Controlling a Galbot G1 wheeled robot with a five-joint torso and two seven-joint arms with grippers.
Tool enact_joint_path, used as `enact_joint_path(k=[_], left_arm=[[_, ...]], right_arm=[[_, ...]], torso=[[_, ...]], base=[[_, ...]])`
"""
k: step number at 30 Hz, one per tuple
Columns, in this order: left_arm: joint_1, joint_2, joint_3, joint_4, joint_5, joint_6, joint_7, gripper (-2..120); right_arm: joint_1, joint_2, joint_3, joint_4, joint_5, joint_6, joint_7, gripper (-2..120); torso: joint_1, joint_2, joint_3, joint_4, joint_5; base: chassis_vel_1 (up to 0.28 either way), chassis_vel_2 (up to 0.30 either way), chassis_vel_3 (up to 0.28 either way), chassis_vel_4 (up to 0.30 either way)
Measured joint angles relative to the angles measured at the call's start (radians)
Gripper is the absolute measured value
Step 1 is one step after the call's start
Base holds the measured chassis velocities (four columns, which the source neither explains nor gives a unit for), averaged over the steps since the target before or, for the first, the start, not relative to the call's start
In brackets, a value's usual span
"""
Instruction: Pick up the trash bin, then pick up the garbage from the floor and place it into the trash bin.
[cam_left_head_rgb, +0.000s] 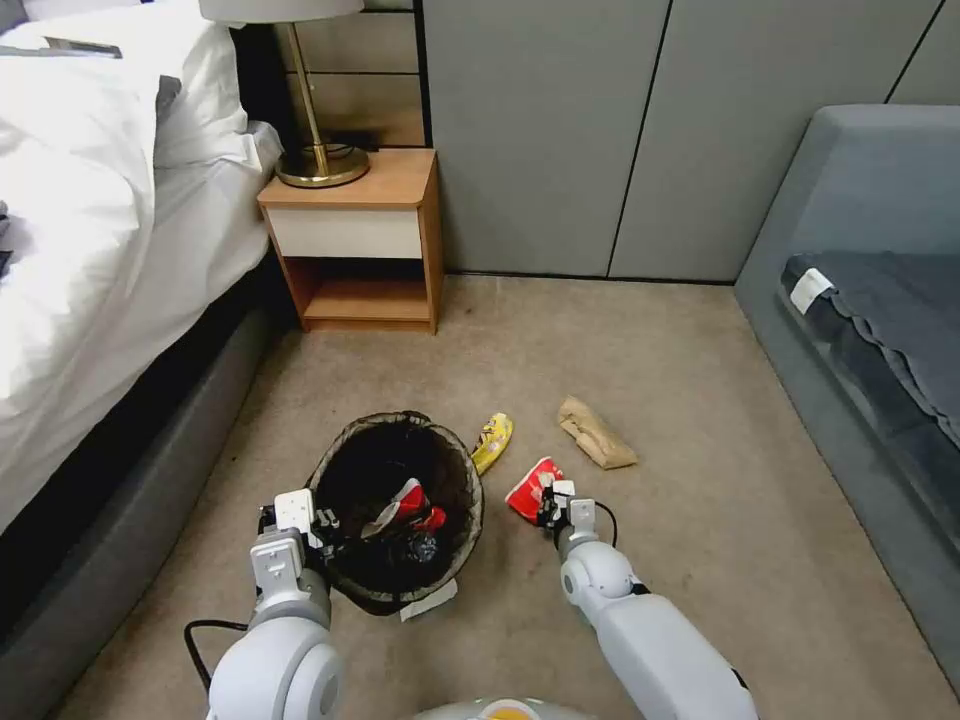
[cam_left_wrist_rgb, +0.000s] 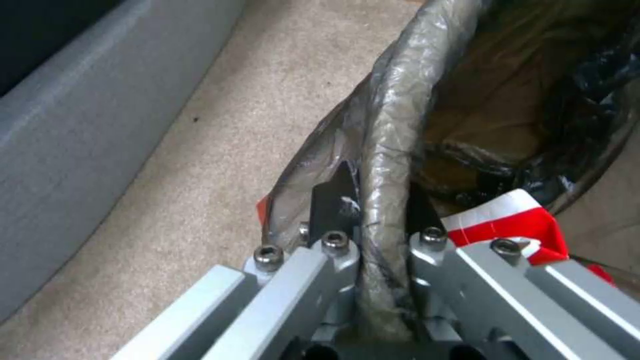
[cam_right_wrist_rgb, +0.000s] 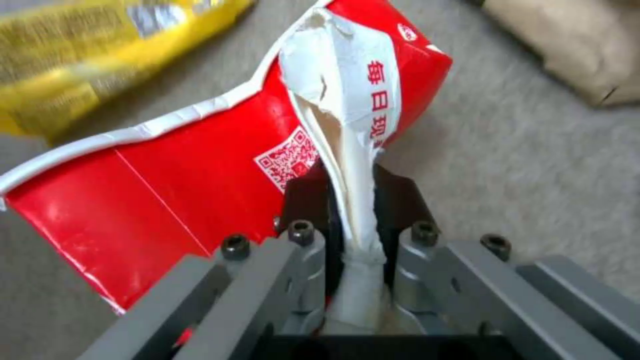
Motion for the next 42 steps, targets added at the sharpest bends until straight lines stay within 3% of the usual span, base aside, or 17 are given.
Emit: enact_joint_path(k=[7, 14, 20, 21, 24, 26, 28, 33, 42], left_arm=[[-0.002, 0.008, -0.003, 0.000, -0.010, 0.000, 0.000, 0], [-0.005, 0.013, -0.005, -0.002, -0.022, 0.003, 0.000, 0], [-0.003, 0.012, 0.010, 0.009, -0.023, 0.004, -0.001, 0], [-0.003, 0.012, 0.010, 0.009, -0.023, 0.004, -0.001, 0], [-0.003, 0.016, 0.015, 0.011, -0.027, 0.006, -0.001, 0], [-0.002, 0.017, 0.016, 0.012, -0.027, 0.007, -0.001, 0], [-0.002, 0.020, 0.017, 0.013, -0.032, 0.008, 0.000, 0], [-0.005, 0.023, 0.017, 0.012, -0.042, 0.014, 0.002, 0], [-0.005, 0.018, 0.022, 0.006, -0.043, 0.016, 0.002, 0]], right_arm=[[-0.036, -0.022, 0.029, 0.075, -0.001, 0.053, 0.014, 7], [-0.085, -0.053, 0.098, 0.263, -0.037, 0.212, -0.002, 7], [-0.140, -0.088, 0.123, 0.532, -0.082, 0.398, -0.152, 6], [-0.140, -0.088, 0.123, 0.532, -0.082, 0.398, -0.152, 6], [-0.190, -0.116, 0.098, 0.678, -0.113, 0.483, -0.270, 6], [-0.196, -0.120, 0.094, 0.692, -0.116, 0.491, -0.285, 6], [-0.244, -0.154, 0.059, 0.758, -0.156, 0.544, -0.375, 6], [-0.321, -0.235, -0.017, 0.806, -0.239, 0.594, -0.459, 6], [-0.354, -0.254, -0.095, 0.748, -0.304, 0.630, -0.471, 6]], torso=[[0.000, 0.000, 0.000, 0.0000, 0.0000], [0.000, 0.000, 0.000, -0.0001, 0.0001], [0.000, 0.000, 0.000, 0.0001, 0.0000], [0.000, 0.000, 0.000, 0.0001, 0.0000], [0.000, 0.000, 0.000, 0.0001, 0.0001], [0.000, 0.000, 0.000, 0.0000, -0.0001], [0.000, 0.000, 0.000, 0.0002, 0.0001], [0.000, 0.000, 0.000, -0.0002, 0.0000], [0.000, 0.000, 0.000, 0.0000, 0.0000]], base=[[0.000, 0.000, 0.000, 0.000], [0.000, 0.000, 0.000, 0.000], [0.000, 0.000, 0.000, 0.000], [0.000, 0.000, 0.000, 0.000], [0.000, 0.000, 0.000, 0.000], [0.000, 0.000, 0.000, 0.000], [0.000, 0.000, 0.000, 0.000], [0.000, 0.000, 0.000, 0.000], [0.000, 0.000, 0.000, 0.000]])
